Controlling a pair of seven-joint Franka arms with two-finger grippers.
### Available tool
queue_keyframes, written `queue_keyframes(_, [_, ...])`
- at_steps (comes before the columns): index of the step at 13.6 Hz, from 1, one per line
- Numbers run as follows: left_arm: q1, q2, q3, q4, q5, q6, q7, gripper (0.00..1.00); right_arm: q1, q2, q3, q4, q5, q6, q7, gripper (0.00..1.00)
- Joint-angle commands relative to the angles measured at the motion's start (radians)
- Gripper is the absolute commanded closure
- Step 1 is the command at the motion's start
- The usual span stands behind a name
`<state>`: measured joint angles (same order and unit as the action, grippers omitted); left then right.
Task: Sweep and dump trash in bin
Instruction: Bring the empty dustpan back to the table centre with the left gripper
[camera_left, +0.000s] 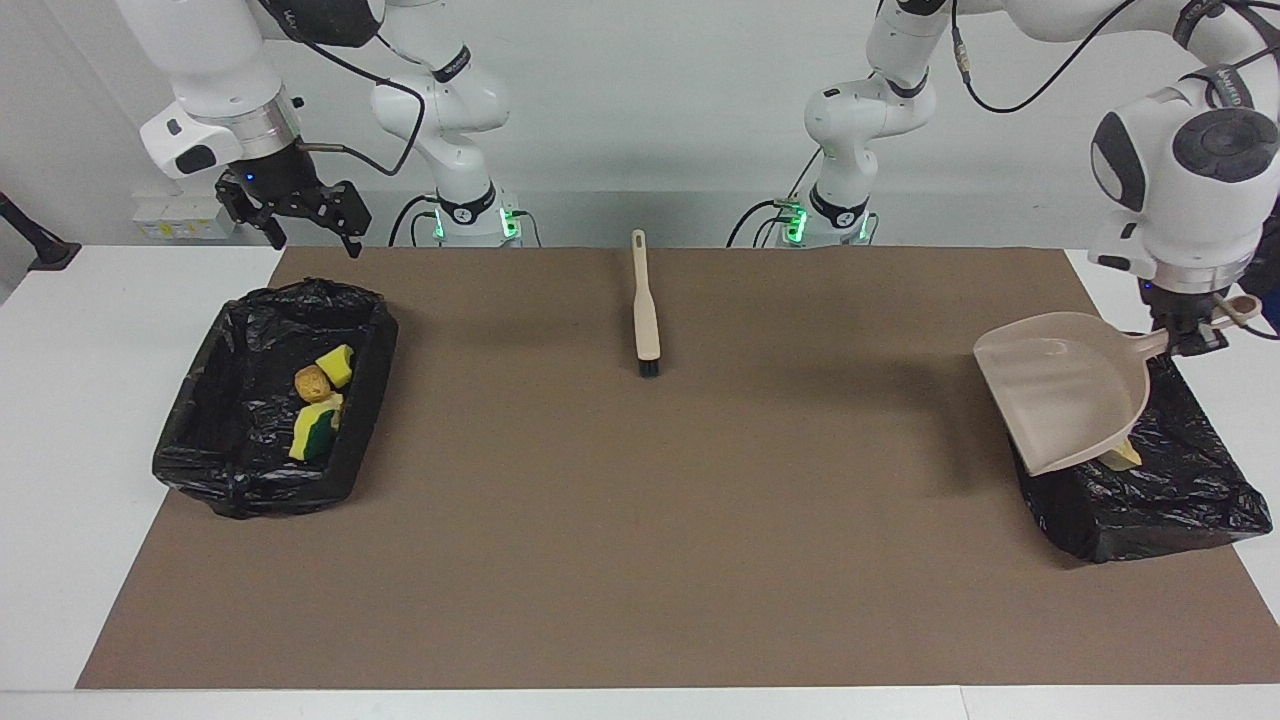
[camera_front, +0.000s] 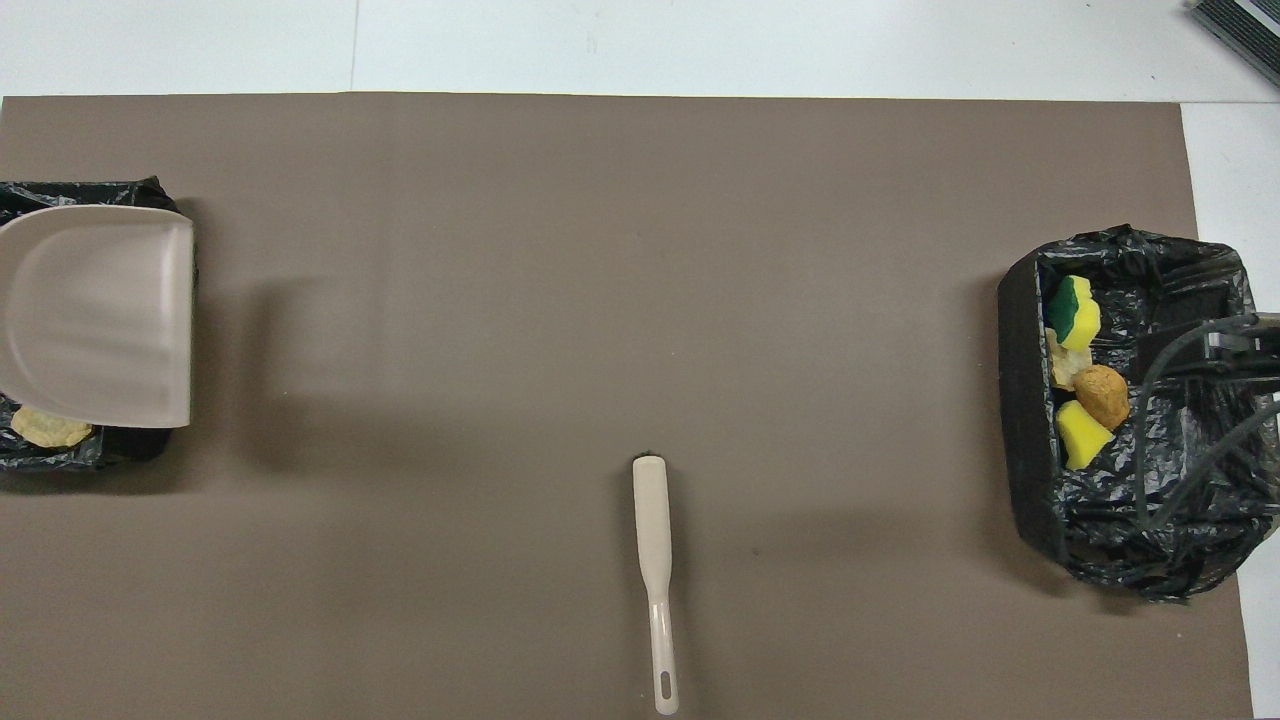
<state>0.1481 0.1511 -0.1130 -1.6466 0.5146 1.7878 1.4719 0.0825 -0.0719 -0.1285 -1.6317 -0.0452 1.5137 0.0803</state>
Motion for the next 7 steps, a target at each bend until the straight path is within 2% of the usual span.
queue_keyframes(1, [-0.117, -0.038, 0.016, -0.061, -0.099, -0.014, -0.149, 1.00, -0.020, -0.011, -0.008, -0.011, 0.030, 0.002, -0.049, 0.00])
queue_keyframes(4, [-0.224, -0.002, 0.016, -0.067, -0.212, -0.027, -0.391, 1.00, -0.021, -0.011, -0.008, -0.011, 0.030, 0.002, -0.045, 0.00])
queue_keyframes(7, [-0.375, 0.071, 0.016, -0.050, -0.307, 0.022, -0.820, 1.00, -0.020, -0.011, -0.008, -0.008, 0.027, -0.003, -0.048, 0.00])
